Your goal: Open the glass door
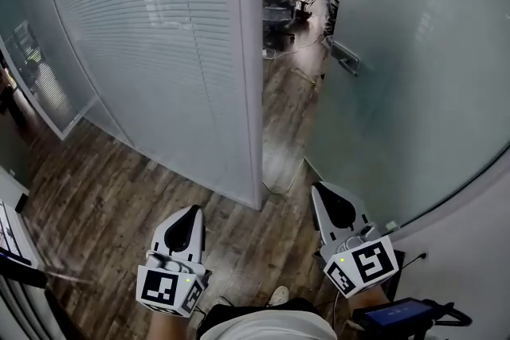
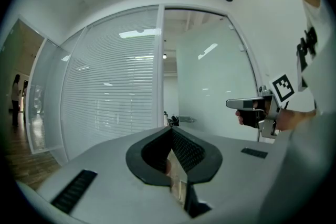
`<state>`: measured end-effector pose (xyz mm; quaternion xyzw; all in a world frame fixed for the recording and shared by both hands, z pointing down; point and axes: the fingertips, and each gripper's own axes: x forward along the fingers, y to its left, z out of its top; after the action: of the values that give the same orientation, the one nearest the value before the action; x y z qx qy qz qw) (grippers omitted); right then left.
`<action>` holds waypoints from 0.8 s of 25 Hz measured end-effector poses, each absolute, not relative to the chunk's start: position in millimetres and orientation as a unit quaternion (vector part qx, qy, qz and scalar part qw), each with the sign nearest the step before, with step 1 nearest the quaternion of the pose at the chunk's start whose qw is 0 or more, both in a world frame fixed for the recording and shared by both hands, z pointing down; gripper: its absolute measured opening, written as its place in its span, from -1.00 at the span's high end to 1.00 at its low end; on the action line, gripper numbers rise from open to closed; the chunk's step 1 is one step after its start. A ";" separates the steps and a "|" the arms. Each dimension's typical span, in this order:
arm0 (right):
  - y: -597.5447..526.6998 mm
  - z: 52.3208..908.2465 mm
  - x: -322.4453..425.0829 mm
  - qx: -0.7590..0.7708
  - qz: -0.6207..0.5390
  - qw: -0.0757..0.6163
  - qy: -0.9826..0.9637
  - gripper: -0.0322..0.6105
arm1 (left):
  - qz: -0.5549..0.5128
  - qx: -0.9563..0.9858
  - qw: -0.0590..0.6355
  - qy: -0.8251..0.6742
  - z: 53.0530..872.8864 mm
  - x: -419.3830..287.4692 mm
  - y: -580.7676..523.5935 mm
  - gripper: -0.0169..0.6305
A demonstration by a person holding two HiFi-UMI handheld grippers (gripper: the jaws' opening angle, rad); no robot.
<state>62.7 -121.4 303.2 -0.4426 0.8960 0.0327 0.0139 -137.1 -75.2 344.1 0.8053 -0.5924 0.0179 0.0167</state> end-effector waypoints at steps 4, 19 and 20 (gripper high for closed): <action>-118.0 290.6 37.7 -0.427 0.040 0.004 0.903 0.89 | 0.012 0.793 0.016 -0.609 331.7 -161.3 -62.8 0.95; -113.0 290.5 -38.4 -0.414 0.035 -0.007 0.910 0.89 | 0.013 0.772 0.010 -0.636 327.1 -244.1 -45.6 0.95; -113.6 288.4 -40.4 -0.415 0.035 -0.009 0.909 0.89 | 0.013 0.772 0.012 -0.635 325.8 -246.2 -46.7 0.95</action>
<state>-40.4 -113.6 288.4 -0.4145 0.9093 0.0353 -0.0090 -246.2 -46.7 325.8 0.7724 -0.6349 0.0126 0.0120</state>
